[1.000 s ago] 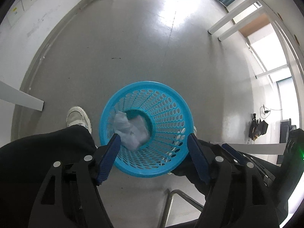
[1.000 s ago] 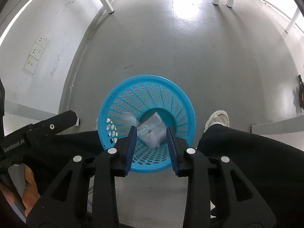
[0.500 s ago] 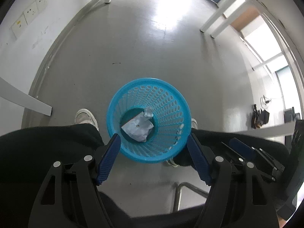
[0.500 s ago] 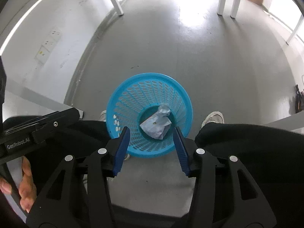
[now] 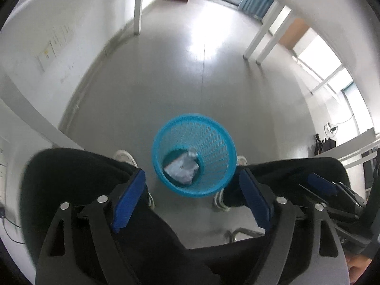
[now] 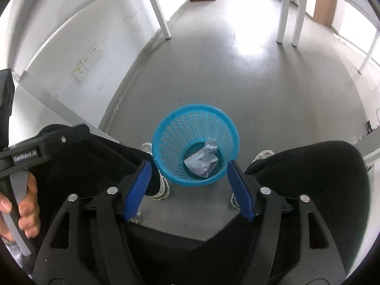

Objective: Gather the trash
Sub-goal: 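Raise both tools back over the table toward the remaining trash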

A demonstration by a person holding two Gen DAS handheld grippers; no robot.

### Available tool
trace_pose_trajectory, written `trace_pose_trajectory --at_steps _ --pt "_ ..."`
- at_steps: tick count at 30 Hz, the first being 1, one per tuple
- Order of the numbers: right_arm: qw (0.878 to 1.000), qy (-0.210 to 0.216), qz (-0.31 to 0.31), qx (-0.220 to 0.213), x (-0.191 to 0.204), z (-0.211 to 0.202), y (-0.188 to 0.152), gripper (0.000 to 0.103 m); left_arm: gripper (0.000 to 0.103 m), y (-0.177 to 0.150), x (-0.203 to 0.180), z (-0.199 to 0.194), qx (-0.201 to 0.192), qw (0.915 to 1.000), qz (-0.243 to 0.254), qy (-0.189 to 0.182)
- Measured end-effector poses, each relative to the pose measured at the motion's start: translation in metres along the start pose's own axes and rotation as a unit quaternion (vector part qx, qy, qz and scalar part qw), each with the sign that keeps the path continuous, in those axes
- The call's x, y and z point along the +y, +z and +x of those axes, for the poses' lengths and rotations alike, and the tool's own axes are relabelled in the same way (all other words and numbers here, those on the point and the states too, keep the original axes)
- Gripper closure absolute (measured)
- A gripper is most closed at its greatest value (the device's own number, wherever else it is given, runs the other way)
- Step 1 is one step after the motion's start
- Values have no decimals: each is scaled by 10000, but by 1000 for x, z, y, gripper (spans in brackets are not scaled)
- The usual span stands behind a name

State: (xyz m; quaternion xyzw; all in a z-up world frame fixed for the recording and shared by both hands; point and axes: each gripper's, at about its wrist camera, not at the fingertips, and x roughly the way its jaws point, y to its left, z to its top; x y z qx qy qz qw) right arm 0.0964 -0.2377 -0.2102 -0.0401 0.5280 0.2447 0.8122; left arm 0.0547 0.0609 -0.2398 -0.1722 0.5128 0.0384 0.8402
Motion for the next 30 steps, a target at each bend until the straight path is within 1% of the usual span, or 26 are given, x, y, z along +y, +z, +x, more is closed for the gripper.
trace_pose_trajectory --at_steps 3,6,7,9,11,13,17,20,23,26,30 --pt "9997 28 -66 -240 1 -24 -2 33 15 0 -6 -26 -449 9989 161 2" --pt "9984 71 -133 -547 3 -51 -3 26 8 -1 -14 -48 -880 9955 332 64" --pt "9978 92 -156 -641 4 -60 -3 24 6 -2 -17 -53 -974 9944 405 84" --pt "9962 107 -234 -834 6 -78 -4 22 6 -5 -24 -60 -1064 9928 523 139" --pt "9940 85 -325 -1043 8 -96 -3 15 6 -9 -27 -69 -1139 9914 627 152" --pt "9918 84 -402 -1213 9 -110 -2 12 6 -12 -27 -80 -1254 9895 699 155" --pt "9859 157 -272 -1644 6 -142 7 12 6 -13 -27 -108 -1546 9852 728 116" --pt "9810 181 -325 -1902 11 -167 11 9 6 -10 -28 -131 -1813 9808 711 55" --pt "9757 191 -317 -2160 14 -188 19 9 6 -3 -31 -152 -2028 9766 717 -38" --pt "9713 199 -279 -2354 14 -200 30 9 6 2 -34 -168 -2215 9726 694 -91" --pt "9678 244 -134 -2503 9 -208 49 9 6 9 -42 -187 -2515 9648 764 37"
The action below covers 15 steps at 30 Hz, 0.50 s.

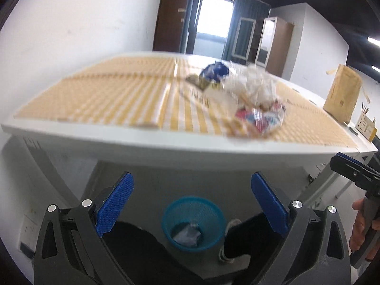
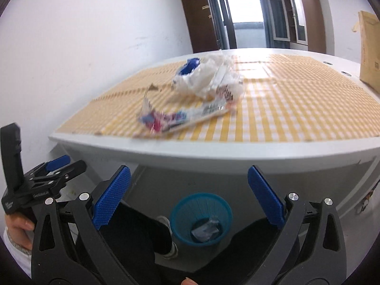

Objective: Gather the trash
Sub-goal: 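Raise both tools back over the table toward the remaining trash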

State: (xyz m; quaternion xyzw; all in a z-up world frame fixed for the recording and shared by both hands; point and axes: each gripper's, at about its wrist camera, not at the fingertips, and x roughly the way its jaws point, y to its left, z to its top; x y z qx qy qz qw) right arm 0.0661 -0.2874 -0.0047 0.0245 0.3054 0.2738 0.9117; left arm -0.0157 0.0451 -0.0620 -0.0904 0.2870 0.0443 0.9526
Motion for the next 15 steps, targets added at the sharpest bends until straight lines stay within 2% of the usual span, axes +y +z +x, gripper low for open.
trace_pose_trajectory --at_steps 9,15 --pt "9994 -95 133 -292 -9 9 29 9 6 37 -3 -6 -341 9991 -233 -78" --pt "9990 -166 101 -391 -17 22 49 9 6 56 -8 10 -358 9990 -237 -91"
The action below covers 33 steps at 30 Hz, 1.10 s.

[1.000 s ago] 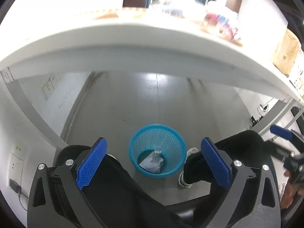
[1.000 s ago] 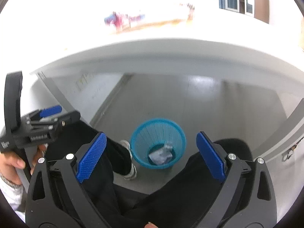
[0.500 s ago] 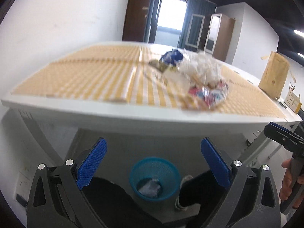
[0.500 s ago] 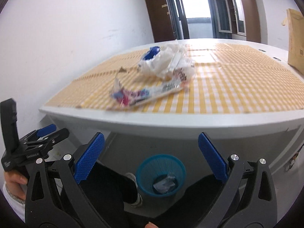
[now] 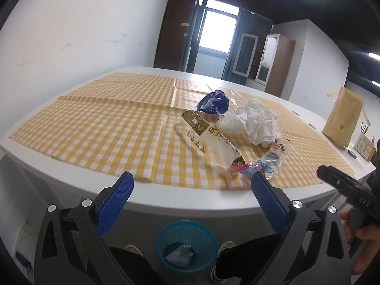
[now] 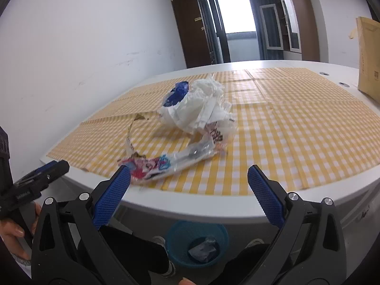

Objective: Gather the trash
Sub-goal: 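Raise both tools back over the table toward the remaining trash, then grasp the clear gold-printed wrapper with the left tool while the right tool grasps white tissues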

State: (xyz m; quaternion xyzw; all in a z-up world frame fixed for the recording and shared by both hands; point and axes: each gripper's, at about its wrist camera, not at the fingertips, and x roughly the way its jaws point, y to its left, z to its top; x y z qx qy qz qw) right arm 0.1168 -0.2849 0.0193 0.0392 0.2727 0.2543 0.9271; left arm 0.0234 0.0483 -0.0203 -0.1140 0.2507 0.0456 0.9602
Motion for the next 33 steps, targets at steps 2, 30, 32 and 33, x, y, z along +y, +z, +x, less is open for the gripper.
trace_pose_trajectory --at_steps 2,30,32,33 --pt "10000 6 28 -71 -4 4 9 9 6 3 -1 5 21 10000 -10 -18" --pt "9971 -280 -332 627 -22 137 135 40 12 52 -31 121 801 9966 143 137" --pt "9963 -315 -294 744 -24 150 137 48 14 53 -30 129 892 9958 111 143" --pt "9960 -325 -291 782 -24 155 138 51 15 54 -30 131 931 9955 105 127"
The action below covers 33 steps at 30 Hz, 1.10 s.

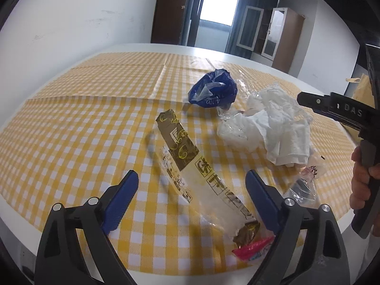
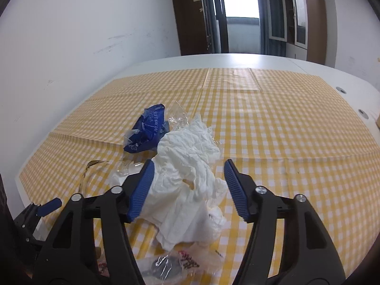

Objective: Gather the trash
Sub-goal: 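Grasp the clear gold-printed wrapper with the left tool while the right tool grasps white tissues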

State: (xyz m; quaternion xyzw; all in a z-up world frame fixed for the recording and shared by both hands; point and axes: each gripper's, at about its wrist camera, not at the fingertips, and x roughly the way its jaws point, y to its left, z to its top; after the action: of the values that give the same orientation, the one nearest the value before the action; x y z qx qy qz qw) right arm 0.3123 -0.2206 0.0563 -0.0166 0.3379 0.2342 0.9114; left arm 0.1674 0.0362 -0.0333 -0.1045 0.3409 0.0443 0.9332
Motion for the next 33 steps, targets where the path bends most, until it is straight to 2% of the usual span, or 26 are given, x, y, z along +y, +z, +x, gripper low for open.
trace_pose_trajectory --at_steps 2,3,5,7,10,13,16,20,24,26,33 --pt "10000 -22 -11 81 -1 7 2 62 20 2 2 6 88 9999 -33 -42" --pt "9999 -24 -19 122 0 10 4 65 27 3 4 10 133 9999 -57 -58" --pt "9998 -75 -83 175 1 14 5 84 39 4 7 15 198 9996 -100 -154" --pt "9996 -133 -180 155 3 16 7 89 61 5 9 19 245 9996 -42 -128" --pt "9997 -75 -206 71 6 14 10 97 80 7 14 19 169 9999 -32 -13" --pt "9998 -38 -199 -90 9 9 14 101 90 12 25 12 26 9997 -248 -73" --pt "9993 -33 -222 -283 12 1 19 103 94 16 32 5 -93 9993 -338 -93" --pt "9983 -95 -334 -475 15 -13 21 103 95 16 36 -6 -224 9987 -414 -191" --pt "9986 -70 -277 -434 8 -17 18 101 95 11 37 -16 -298 9982 -470 -243" --pt "9992 -30 -174 -372 2 -15 16 82 95 9 39 -17 -294 9978 -523 -279" --pt "9994 -56 -245 -228 3 -4 12 59 94 3 39 -15 -213 9972 -576 -427"
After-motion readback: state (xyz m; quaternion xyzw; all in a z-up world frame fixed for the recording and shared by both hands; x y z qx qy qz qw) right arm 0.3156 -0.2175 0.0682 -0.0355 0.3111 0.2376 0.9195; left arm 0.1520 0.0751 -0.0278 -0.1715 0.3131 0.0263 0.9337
